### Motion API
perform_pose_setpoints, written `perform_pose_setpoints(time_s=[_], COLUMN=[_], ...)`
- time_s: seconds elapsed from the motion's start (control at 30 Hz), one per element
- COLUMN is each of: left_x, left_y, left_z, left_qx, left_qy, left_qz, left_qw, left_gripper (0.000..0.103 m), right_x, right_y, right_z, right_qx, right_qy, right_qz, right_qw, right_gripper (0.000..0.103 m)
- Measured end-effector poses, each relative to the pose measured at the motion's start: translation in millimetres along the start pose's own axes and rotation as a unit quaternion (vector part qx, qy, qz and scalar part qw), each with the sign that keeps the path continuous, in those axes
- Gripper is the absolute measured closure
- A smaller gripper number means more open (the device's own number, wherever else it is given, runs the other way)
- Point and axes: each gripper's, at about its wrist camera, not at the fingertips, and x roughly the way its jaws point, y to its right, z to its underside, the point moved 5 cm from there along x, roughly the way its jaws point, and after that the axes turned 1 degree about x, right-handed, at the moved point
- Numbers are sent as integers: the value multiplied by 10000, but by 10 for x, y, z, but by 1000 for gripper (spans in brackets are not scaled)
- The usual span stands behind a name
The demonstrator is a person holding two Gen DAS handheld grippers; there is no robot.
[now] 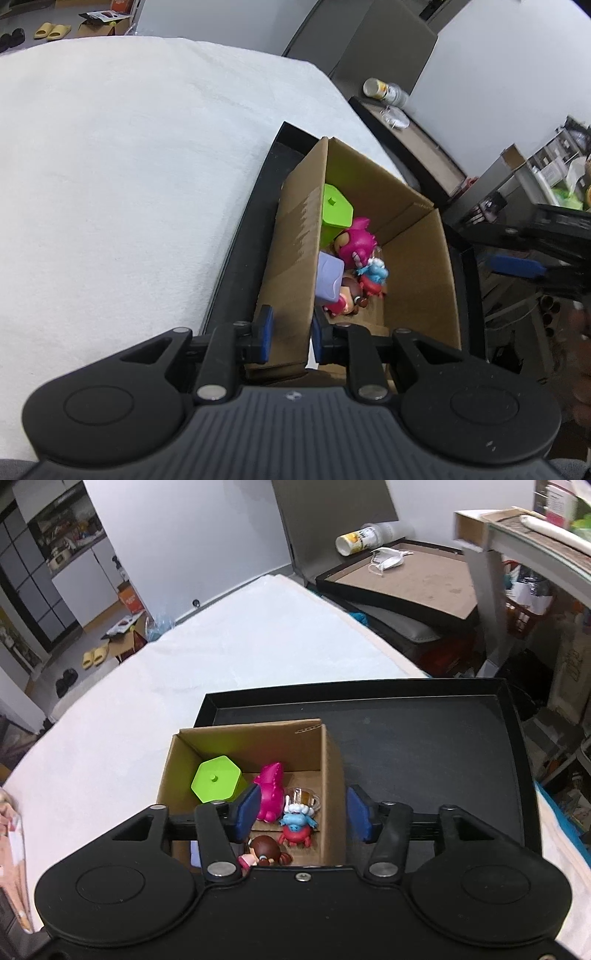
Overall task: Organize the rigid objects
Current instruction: 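Open the right gripper and lift it away from the box, then lower the cardboard box onto the tray and open the left gripper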
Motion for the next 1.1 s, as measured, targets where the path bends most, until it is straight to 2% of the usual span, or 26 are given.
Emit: perform_pose_setpoints(time_s=[0.2,0.4,0.67,0.93,1.03,1.1], left_x=[-89,-288,-624,-997,-1142,-1252], left_y=[71,176,455,786,900,973], left_z=[-31,-59,-139,-109,-97,-81], left_qx=[107,271,615,969,1074,1140], left_qy=[-161,-223,-162,14,145,228], left_qz=[-153,-213,-225,-195,-199,-195], left_qw=[9997,9992,9977,9951,9939,9930], left_gripper=[84,83,75,35,23,19], right_x=[-267,-506,-822,-1160,-1326,-1436], right_y=[156,258,385,484,517,546], right_z=[58,97,171,283,308,341], right_qx=[109,157,333,401,497,528], right_qy=[43,204,463,709,937,1074], right_qz=[-56,-62,-159,-268,-372,-378], right_qw=[9999,9996,9982,9963,9937,9921], right_gripper=[39,26,14,9,7,5])
